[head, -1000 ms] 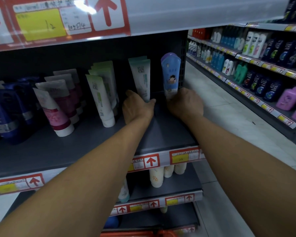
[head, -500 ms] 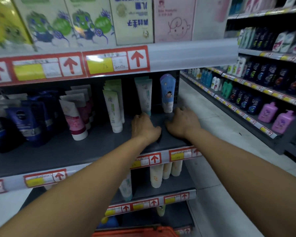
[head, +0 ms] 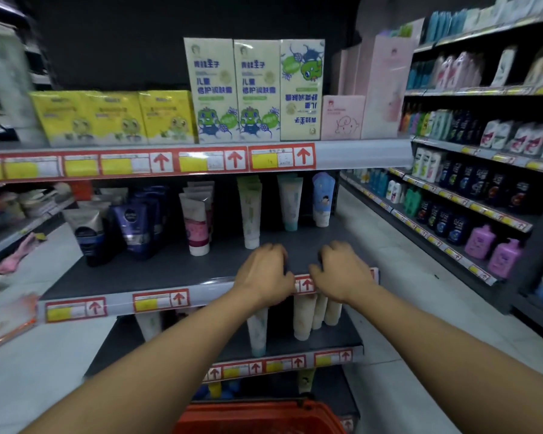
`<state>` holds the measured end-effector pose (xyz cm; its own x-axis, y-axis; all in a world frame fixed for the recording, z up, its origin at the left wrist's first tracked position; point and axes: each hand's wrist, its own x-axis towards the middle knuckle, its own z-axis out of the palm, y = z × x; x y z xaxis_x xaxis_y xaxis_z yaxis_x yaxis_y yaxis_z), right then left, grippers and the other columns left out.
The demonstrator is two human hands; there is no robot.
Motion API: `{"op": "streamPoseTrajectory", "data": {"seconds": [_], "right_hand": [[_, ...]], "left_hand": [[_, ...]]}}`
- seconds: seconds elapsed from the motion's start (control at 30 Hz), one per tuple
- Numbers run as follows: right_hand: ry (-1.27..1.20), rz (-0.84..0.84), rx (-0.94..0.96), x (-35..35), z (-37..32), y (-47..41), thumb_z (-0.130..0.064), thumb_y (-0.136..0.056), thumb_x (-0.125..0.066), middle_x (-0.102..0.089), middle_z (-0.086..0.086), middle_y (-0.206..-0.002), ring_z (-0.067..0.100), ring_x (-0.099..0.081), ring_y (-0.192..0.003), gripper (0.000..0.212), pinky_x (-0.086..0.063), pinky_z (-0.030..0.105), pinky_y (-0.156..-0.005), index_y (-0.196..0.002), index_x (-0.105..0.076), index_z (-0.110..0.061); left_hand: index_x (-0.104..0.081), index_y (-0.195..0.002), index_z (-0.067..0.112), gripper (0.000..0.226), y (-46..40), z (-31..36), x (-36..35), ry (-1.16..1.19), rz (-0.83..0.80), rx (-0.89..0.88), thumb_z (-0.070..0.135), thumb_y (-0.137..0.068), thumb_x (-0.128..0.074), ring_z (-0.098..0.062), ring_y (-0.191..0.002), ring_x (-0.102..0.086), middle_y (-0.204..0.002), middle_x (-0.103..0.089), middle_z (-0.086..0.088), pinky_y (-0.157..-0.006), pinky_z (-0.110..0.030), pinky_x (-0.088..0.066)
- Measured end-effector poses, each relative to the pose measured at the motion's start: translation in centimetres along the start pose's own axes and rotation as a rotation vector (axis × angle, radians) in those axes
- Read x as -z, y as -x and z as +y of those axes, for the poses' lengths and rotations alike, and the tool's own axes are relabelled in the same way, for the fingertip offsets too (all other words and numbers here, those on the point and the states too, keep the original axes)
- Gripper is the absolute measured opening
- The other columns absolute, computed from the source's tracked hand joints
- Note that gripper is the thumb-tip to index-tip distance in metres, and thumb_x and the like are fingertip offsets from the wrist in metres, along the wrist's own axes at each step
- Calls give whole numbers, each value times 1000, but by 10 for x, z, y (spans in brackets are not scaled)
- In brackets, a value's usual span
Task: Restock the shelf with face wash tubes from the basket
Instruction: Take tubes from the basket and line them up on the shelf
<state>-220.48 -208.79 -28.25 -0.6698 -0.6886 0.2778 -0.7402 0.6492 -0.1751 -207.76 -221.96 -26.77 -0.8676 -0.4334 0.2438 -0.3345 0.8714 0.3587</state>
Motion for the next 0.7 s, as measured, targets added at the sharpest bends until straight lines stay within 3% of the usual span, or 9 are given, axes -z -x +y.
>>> {"op": "streamPoseTrajectory", "data": {"seconds": [0.1, 0.37, 0.5, 0.6, 0.7], "right_hand": [[43, 35, 34, 3, -21, 18, -39, -92, -49, -54, 10, -109, 28, -48, -108, 31, -48, 40, -85, -101, -58, -11], [36, 62, 125, -13, -81, 63, -32, -90, -50, -53, 10, -113, 29, -47, -111, 32, -46, 39, -83, -110, -62, -10], [-27, -9, 125, -34, -107, 89, -35, -92, -54, -53, 9, -120, 29, -47, -118, 35, -47, 39, -86, -115, -61, -10], [-7, -66, 155, -60, -116, 107, -37, -92, -51, -55, 6, -113, 26, -50, -111, 32, -50, 40, -83, -110, -64, -14], [8, -196, 154, -92, -117, 123, -36, -93, -49, -55, 7, -110, 27, -49, -108, 33, -49, 40, -80, -111, -64, -13]], "left_hand": [[-62, -111, 17, 27, 26, -13, 11, 5, 28, -20, 29, -86, -63, -25, -109, -57, -116, -62, -5, -89, -36, -50], [-59, -130, 17, 41, 96, -57, 30, 1, 20, 38, 30, -91, -63, -26, -120, -56, -128, -60, -5, -97, -38, -50], [-65, -118, 19, 31, 128, -84, 24, 1, -20, 109, 27, -88, -64, -28, -113, -61, -122, -63, -4, -91, -38, -53], [-67, -119, 21, 31, 150, -103, 8, 4, -67, 172, 29, -89, -63, -26, -110, -63, -121, -65, -2, -84, -35, -51], [-67, -115, 20, 27, 169, -122, -14, 35, -143, 212, 29, -90, -62, -27, -108, -64, -119, -65, -4, -87, -37, -53]]}}
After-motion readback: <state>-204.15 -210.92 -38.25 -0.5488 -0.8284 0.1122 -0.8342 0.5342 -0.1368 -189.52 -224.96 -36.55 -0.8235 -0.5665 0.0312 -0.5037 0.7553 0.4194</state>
